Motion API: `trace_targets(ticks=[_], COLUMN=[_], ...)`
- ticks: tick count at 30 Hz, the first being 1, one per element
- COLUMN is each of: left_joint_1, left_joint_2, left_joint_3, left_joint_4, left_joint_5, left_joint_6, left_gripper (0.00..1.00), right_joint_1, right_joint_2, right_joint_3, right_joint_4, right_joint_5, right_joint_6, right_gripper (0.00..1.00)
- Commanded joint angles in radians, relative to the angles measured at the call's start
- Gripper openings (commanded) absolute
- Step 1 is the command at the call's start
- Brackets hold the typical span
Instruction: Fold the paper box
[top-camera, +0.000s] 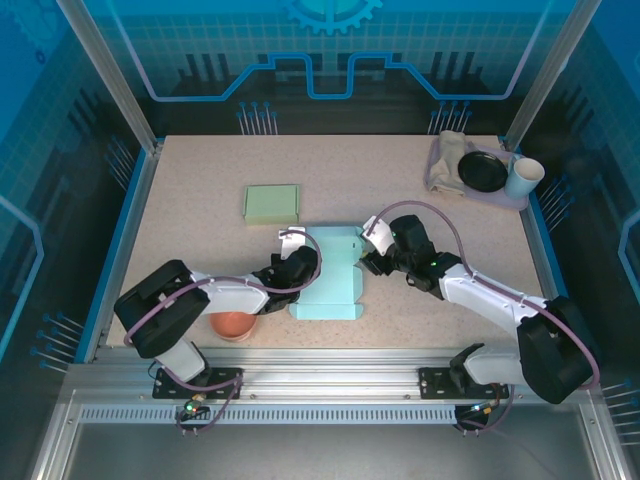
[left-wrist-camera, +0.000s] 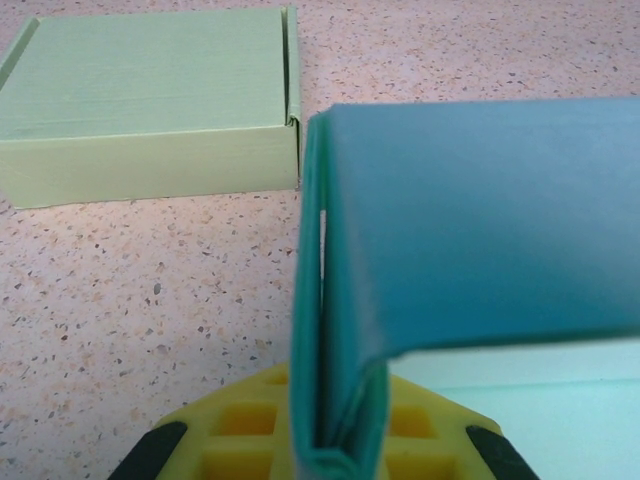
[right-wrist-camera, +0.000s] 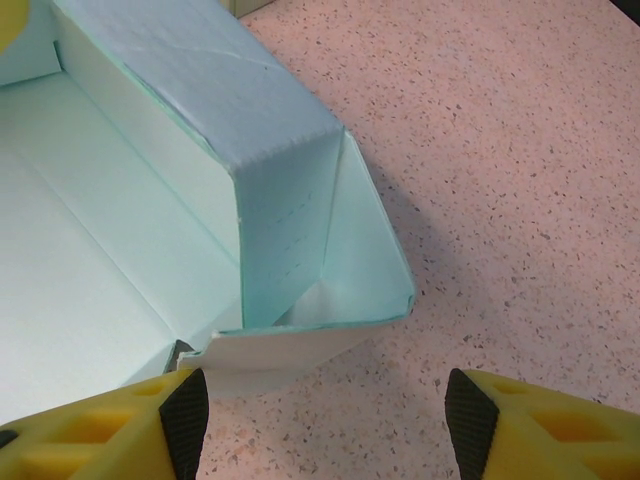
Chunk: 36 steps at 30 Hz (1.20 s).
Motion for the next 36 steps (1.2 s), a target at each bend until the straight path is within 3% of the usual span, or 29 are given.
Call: trace_targets(ticks=[1, 11, 25, 30, 36], left_joint_1=[0.003, 0.0, -0.001, -0.001, 0.0], left_joint_2=[-0.032, -0.025, -0.029, -0.02, -0.006], left_joint_3=[-0.016, -0.007, 0.014, 0.026, 0.035], left_joint_4=[0.04, 0.04, 0.007, -0.015, -0.017], left_joint_5=[0.025, 0.036, 0.036, 0.024, 0.008], left_joint_6=[-0.005, -0.013, -0.054, -0.052, -0.038], left_gripper=[0.09, 0.09, 0.09, 0.09, 0.09], right_joint_1=[0.012, 0.036, 0.072, 0.072, 0.071], right_joint_2=[-0.007, -0.003, -0.009, -0.076, -0.228], right_joint_3=[-0.008, -0.002, -0.011, -0.025, -0.034], right_joint_4=[0.041, 0.043, 0.089, 0.082, -0.009], right_joint_5=[-0.026, -0.008, -0.135, -0.145, -0.065], right_joint_6=[0.031, 0.032, 0.098, 0.112, 0.096], right_gripper=[0.67, 0.66, 0.61, 0.65, 0.67])
